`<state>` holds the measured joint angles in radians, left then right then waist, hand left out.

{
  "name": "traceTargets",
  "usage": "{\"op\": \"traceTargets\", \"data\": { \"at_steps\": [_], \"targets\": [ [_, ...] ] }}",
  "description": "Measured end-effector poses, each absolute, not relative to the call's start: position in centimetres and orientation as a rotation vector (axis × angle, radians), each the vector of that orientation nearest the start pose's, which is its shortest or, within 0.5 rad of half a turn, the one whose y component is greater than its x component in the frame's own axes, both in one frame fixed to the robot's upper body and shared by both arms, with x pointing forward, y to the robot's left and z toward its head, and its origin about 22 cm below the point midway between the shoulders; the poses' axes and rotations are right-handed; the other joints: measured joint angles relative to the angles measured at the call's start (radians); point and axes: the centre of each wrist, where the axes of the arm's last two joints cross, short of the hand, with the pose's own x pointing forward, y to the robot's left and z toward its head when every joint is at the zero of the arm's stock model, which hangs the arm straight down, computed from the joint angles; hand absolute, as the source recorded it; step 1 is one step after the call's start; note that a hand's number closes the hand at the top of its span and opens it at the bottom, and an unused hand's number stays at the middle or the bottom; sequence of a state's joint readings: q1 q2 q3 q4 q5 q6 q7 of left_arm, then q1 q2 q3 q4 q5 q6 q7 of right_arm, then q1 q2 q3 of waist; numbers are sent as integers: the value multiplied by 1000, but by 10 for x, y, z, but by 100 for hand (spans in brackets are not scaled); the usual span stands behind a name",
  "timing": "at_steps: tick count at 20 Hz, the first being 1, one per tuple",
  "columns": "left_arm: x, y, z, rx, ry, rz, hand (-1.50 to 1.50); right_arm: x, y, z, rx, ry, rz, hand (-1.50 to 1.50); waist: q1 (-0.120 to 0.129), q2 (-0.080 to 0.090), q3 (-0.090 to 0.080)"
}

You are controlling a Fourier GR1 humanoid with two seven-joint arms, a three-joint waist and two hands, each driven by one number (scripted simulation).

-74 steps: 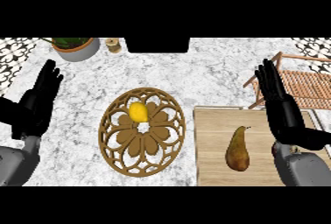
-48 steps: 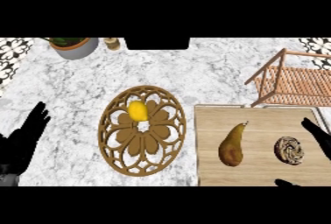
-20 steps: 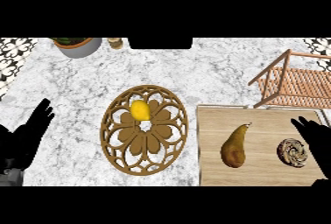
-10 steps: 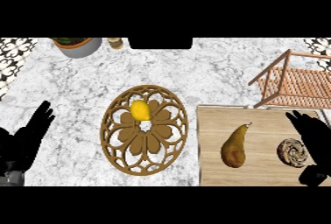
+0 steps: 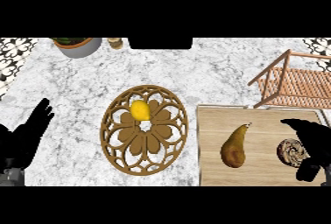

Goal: Pick the cupcake from the tray and place it in the tiered shelf

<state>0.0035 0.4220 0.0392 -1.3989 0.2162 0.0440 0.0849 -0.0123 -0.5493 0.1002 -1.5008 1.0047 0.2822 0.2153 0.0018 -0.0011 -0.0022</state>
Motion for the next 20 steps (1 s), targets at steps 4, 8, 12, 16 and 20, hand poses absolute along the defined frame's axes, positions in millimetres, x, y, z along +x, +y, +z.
{"op": "traceTargets", "data": {
  "at_steps": [4,8,12,16,20],
  "targets": [
    [233,354,-1,262,-1332,-38,0,240,-340,26,-997,-822,1287,150,0,-5,-9],
    [229,355,-5,259,-1333,-40,0,242,-342,22,-1019,-838,1322,150,1,-8,-15],
    [227,353,-3,256,-1327,-40,0,240,-344,23,-1066,-880,1329,150,1,-9,-16],
    [227,353,0,257,-1326,-39,0,236,-342,34,-1100,-933,1316,150,-3,-5,-8],
    [226,355,-3,256,-1327,-35,0,223,-342,46,-1096,-1053,1295,150,-8,-3,-2]
  ]
}}
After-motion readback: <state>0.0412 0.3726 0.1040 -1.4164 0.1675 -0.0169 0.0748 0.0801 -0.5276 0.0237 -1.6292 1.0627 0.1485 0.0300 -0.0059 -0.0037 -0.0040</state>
